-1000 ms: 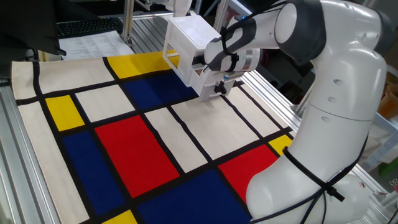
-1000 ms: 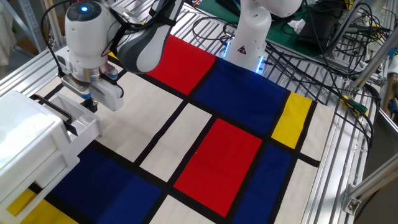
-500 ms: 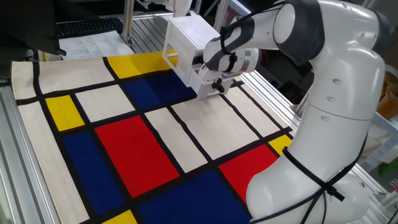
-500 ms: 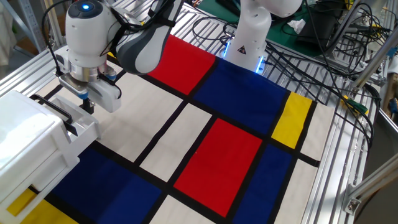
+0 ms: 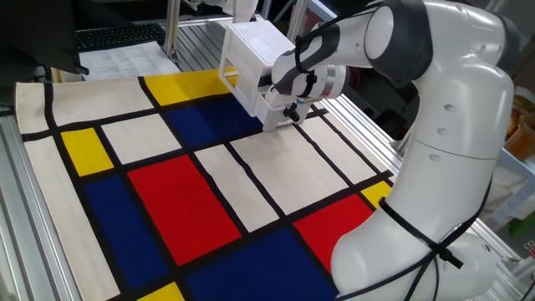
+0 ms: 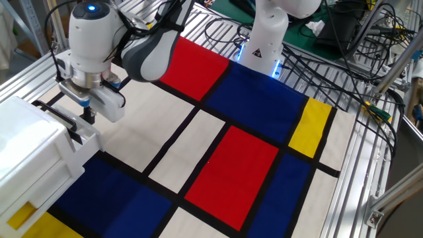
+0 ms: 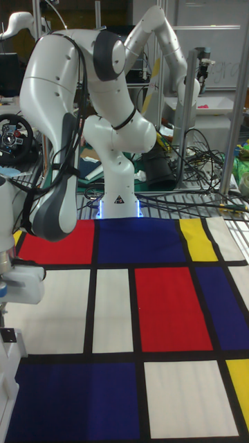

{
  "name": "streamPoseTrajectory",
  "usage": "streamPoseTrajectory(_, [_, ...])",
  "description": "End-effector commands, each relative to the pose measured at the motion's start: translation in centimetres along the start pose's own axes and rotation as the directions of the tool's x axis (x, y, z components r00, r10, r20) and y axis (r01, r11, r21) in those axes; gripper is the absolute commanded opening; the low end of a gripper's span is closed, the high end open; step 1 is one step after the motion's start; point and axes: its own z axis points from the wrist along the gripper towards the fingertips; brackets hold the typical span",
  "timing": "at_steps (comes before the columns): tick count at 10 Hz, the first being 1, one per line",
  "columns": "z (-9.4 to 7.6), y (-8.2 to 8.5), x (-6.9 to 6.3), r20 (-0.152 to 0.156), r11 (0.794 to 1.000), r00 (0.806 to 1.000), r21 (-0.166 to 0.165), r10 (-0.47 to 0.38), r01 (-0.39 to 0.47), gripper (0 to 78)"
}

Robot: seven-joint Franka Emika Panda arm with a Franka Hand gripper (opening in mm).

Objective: Use the gripper to push and close the drawer

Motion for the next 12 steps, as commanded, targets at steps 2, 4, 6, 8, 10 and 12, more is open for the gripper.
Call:
streamPoseTrajectory(2, [0.4,-0.5,-1.5,0.026,1.000,1.000,0.004,-0.006,0.006,0.0])
streamPoseTrajectory(4, [0.7,-0.9,-2.8,0.043,1.000,0.999,0.003,-0.008,0.008,0.0])
streamPoseTrajectory(6, [1.2,-1.3,-3.6,0.071,1.000,0.997,0.001,0.000,0.000,0.0])
streamPoseTrajectory(8, [1.7,-1.5,-3.7,0.109,1.000,0.994,0.006,0.025,-0.026,0.0])
streamPoseTrajectory(10, [1.7,-1.5,-3.7,0.118,0.999,0.992,0.005,0.042,-0.043,0.0])
streamPoseTrajectory(12, [1.7,-1.5,-3.7,0.125,0.998,0.990,0.003,0.058,-0.058,0.0])
